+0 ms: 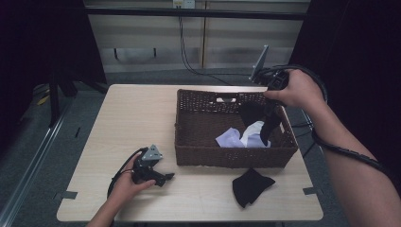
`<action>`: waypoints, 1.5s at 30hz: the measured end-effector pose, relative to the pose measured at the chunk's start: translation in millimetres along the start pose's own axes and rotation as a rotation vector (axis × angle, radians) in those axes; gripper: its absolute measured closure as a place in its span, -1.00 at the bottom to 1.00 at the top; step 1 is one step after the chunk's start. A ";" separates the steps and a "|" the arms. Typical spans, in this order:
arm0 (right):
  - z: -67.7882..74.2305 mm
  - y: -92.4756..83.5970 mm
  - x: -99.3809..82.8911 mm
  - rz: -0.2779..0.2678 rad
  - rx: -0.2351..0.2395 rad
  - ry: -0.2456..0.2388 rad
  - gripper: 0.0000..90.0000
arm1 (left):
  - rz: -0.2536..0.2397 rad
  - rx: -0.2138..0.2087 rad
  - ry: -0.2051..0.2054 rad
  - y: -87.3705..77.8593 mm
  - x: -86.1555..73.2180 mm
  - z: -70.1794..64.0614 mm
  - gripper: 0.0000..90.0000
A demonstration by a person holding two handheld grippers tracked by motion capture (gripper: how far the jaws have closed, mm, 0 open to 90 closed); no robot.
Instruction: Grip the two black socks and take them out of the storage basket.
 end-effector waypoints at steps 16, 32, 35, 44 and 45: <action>35.5 -62.0 -11.1 -0.048 -0.043 -0.109 0.86 | -0.003 0.003 -0.001 0.3 0.0 -0.1 -0.81; 90.7 -61.9 -28.5 -0.066 0.000 -0.254 0.85 | 0.001 0.001 0.000 -0.1 0.0 0.0 -0.81; 98.0 -62.8 -32.7 -0.059 -0.003 -0.277 0.85 | 0.000 0.000 -0.001 0.0 -0.1 -0.1 -0.81; 114.2 -75.9 -36.9 -0.072 -0.016 -0.320 0.84 | 0.000 0.005 -0.001 0.1 -0.1 -0.1 -0.81; 115.8 -75.0 -36.9 -0.071 -0.011 -0.325 0.84 | 0.000 0.000 0.000 0.0 0.0 0.0 -0.81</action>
Point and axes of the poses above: each handheld gripper's, and its own axes: y roughly forward along the jaws, x roughly out of its top, z roughly to its left, the point moved 5 cm from there along y, roughly forward along the jaws, and after that the axes turned 6 degrees about -x, right-handed, at the moved point
